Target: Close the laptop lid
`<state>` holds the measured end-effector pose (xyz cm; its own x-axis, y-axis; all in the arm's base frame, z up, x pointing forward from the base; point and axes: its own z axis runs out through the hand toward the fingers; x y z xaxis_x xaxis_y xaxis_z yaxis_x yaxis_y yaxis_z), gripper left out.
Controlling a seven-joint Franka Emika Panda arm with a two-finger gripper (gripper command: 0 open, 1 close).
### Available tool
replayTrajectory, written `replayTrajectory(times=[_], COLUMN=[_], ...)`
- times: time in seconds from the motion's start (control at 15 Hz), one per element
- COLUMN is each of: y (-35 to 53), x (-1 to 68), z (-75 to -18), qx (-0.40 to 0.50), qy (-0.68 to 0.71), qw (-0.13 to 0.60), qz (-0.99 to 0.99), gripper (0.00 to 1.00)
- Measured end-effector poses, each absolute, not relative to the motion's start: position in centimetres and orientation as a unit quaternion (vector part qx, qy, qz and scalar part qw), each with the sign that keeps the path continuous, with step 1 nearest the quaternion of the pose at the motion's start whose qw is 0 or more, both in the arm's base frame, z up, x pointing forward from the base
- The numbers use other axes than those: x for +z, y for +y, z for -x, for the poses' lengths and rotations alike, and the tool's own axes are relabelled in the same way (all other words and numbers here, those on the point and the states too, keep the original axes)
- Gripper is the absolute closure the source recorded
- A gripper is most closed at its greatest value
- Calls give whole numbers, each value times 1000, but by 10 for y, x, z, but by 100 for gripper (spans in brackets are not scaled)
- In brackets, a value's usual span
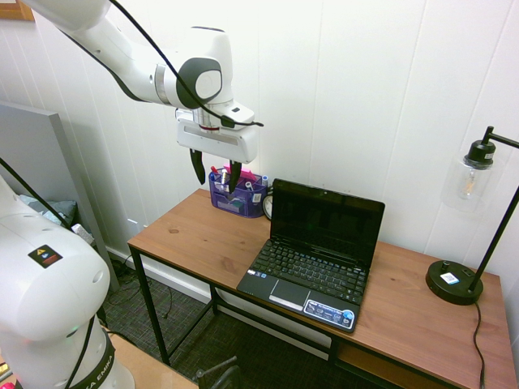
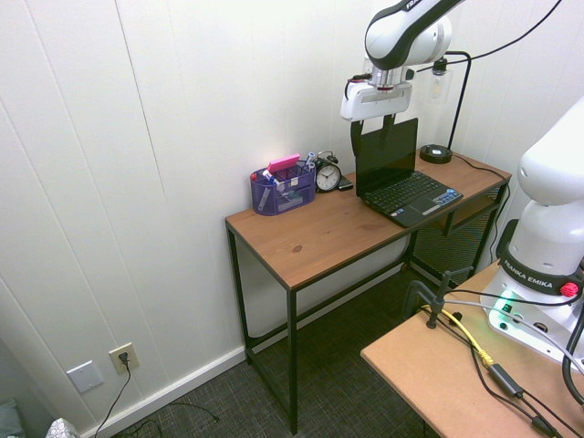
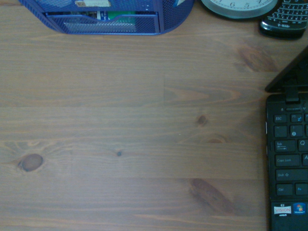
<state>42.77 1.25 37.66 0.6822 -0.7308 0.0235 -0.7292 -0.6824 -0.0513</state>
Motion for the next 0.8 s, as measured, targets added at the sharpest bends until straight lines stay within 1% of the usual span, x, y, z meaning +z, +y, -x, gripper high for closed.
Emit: replayTrajectory(times=[0.13,0.4,0.8], y=[14,11,-53], x=[376,390,421], z=[-428,-443,-509], qx=[-24,-60,-112], qy=[402,420,454], qw=[11,-8,-24], qz=[915,905,884], gripper=[0,0,0])
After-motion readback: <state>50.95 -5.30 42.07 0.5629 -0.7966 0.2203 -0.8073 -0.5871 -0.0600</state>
